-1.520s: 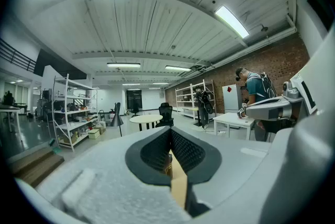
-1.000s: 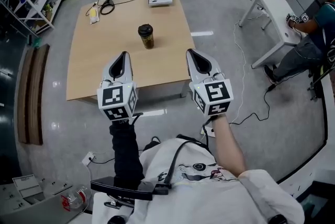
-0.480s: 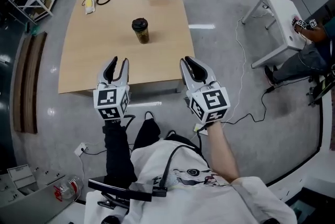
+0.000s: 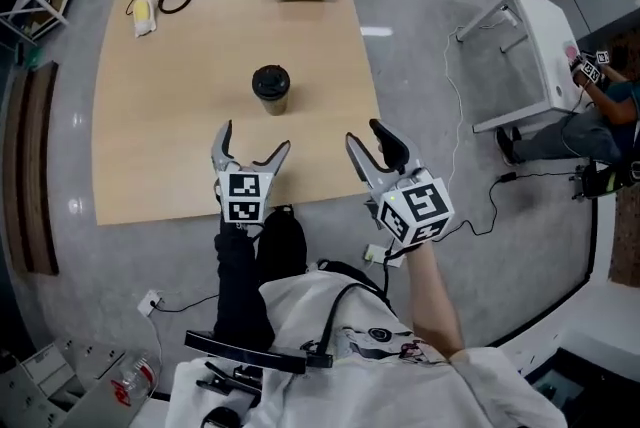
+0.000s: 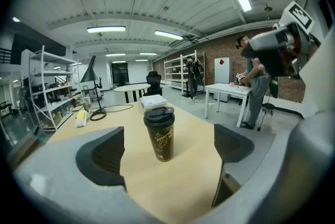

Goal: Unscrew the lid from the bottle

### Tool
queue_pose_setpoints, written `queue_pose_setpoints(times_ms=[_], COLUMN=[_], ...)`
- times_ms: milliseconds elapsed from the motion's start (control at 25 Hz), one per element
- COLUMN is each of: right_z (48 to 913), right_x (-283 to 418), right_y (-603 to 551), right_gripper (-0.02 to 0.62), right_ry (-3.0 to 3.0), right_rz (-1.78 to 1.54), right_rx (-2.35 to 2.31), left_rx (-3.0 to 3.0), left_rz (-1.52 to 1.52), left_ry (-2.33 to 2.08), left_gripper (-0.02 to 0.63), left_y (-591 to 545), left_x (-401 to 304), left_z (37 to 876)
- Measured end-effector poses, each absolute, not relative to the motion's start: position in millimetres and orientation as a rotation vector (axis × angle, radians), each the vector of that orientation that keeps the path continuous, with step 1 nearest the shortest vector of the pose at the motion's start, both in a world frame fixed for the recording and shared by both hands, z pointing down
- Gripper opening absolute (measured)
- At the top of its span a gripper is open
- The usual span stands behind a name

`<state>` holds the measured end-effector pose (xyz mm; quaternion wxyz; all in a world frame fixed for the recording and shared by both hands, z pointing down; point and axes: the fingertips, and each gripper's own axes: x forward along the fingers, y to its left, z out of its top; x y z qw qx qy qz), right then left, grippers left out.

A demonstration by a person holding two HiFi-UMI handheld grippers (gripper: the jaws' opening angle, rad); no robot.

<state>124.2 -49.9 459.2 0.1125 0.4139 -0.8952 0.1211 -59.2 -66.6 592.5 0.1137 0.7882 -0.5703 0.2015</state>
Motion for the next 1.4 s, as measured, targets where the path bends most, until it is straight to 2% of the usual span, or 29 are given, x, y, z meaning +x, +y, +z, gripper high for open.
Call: queue_pose_setpoints(times_ms=[160, 480, 800, 920, 1200, 1280, 1400], right_z=[466, 503, 532, 540, 554, 554, 545], right_x=[85, 63, 84, 87, 84, 70, 35], right_y=[-104, -154, -173, -174, -174, -177, -185], right_gripper=[0.264, 0.258, 0.245, 0.242, 0.235, 0.241, 0.290], right_ry=[-2.612, -2.494, -2.389, -2.359, -2.343, -2.371, -2.453], right_rz=[0.373, 0.451, 0.522, 0.534, 0.556, 0.529, 0.451], right_rx=[1.138, 1.068, 1.065, 1.072, 1.042, 0.970, 0.788], left_rx=[2.326, 2.317, 2.474, 2.496, 2.443, 2.438, 2.470], left_rz=[0.688, 0.746, 0.724, 0.782, 0.751, 0.729, 0.688], left_ry=[-1.545, -1.486, -1.444, -1.431, -1.357, -1.329, -1.304], left_gripper=[0.548, 0.546, 0.527, 0.461, 0.430, 0.430, 0.430], left_y=[-103, -159, -196, -201, -214, -214, -213], left_x=[-61, -49, -16, -15, -11, -10, -8], left_z=[662, 728, 719, 717, 717, 715, 696])
